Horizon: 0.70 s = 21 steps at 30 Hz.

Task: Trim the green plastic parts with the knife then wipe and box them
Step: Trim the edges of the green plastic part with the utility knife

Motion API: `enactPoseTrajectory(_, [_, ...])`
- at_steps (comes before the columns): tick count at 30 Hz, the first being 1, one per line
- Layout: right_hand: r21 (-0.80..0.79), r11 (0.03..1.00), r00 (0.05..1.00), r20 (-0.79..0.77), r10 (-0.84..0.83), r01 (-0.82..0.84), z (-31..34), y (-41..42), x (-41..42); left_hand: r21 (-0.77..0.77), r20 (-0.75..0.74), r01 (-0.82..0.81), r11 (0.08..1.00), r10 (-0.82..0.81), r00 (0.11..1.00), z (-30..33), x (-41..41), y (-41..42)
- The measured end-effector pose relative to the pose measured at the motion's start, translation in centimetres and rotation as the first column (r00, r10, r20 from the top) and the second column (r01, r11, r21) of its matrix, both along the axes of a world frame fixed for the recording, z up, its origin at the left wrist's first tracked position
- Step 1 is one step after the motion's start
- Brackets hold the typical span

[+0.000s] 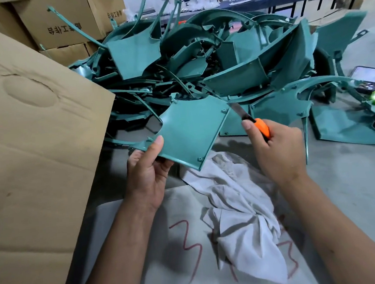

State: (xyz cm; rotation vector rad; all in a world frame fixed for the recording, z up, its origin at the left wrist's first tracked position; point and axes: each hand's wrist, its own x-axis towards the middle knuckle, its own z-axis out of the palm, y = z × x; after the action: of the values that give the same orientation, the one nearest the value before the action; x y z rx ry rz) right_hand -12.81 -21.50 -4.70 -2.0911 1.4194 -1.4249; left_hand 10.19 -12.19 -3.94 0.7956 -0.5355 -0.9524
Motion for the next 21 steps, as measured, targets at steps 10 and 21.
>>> enactPoseTrajectory(10, [0.002, 0.985, 0.969, 0.181, 0.168, -0.171, 0.1, -0.4, -0.6, 0.107, 0.058, 0.024, 0.994, -0.030, 0.998, -0.2, 0.7, -0.3])
enactPoseTrajectory(21, [-0.009, 0.886, 0.886, 0.011, 0.463, -0.463, 0.6, 0.8, 0.1, 0.144, -0.002, 0.068, 0.987, -0.068, 0.998, -0.3, 1.8, -0.2])
